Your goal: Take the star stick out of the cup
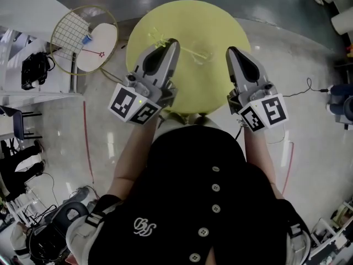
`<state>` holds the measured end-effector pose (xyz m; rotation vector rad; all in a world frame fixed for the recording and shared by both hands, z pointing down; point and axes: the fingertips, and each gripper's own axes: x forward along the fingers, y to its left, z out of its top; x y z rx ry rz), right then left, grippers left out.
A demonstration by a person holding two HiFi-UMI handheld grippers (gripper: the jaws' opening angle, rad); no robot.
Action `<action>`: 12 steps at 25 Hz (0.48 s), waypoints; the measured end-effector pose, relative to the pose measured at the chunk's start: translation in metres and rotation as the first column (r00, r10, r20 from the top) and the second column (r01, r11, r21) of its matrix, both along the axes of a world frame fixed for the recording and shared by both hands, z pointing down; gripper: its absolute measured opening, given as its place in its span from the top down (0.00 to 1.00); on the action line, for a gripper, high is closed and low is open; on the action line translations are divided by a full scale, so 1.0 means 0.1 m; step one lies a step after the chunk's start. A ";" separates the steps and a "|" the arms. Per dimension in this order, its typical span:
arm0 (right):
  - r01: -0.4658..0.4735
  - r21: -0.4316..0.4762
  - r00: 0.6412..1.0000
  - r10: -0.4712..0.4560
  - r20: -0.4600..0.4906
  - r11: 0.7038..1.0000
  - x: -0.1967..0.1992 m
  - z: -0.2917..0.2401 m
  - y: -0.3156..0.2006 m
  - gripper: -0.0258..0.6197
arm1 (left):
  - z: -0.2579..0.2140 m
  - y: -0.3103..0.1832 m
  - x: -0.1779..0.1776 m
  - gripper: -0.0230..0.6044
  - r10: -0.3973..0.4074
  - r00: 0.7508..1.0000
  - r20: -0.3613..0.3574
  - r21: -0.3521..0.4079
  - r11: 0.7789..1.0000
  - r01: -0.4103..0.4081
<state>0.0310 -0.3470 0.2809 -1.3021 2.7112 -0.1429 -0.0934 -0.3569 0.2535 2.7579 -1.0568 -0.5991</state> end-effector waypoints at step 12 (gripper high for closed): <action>0.020 -0.057 1.000 -0.020 -0.010 0.998 -0.03 0.17 0.12 0.96 | 0.11 0.08 0.00 0.94 0.000 1.000 -0.004 -0.019 1.000 0.000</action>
